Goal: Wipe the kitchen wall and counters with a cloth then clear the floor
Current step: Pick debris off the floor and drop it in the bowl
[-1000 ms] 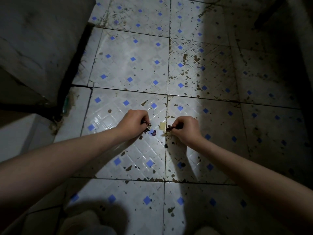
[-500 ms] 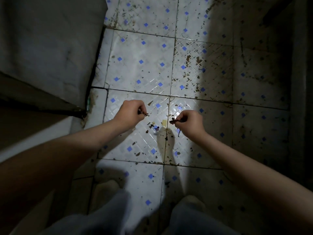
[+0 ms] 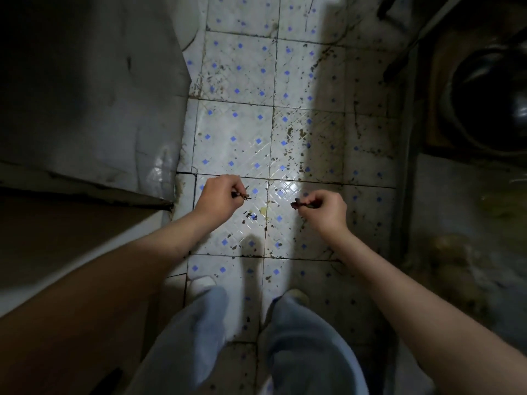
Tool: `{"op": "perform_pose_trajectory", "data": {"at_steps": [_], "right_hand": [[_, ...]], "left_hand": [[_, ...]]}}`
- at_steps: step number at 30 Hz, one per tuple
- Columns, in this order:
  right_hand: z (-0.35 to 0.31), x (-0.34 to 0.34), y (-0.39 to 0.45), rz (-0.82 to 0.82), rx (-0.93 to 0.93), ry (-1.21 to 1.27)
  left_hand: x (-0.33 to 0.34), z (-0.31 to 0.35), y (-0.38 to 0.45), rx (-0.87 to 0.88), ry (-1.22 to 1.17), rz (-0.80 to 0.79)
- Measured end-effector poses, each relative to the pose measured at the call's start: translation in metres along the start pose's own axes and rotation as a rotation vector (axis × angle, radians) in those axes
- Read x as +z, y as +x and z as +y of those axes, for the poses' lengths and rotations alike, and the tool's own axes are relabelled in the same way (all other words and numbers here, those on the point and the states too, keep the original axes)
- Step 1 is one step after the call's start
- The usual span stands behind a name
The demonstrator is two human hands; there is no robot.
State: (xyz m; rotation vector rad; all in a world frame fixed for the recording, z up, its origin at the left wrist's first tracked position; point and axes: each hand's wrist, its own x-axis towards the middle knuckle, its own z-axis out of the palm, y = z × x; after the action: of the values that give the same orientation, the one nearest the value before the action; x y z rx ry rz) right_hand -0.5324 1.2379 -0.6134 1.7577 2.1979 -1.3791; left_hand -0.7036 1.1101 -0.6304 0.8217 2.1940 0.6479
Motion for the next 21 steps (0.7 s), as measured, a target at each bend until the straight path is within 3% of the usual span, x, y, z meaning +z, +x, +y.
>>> {"op": "perform_pose_trajectory", "data": {"at_steps": [11,21], "right_hand": [[-0.085,-0.1,-0.113,0.08,0.094,0.092],[-0.091,-0.177,-0.199,0.159,0.176,0.161]], "left_hand": [[-0.082,0.119,-0.096,0.018,-0.045,-0.021],[-0.111,0.198,-0.162,0.035,-0.061,-0.041]]}}
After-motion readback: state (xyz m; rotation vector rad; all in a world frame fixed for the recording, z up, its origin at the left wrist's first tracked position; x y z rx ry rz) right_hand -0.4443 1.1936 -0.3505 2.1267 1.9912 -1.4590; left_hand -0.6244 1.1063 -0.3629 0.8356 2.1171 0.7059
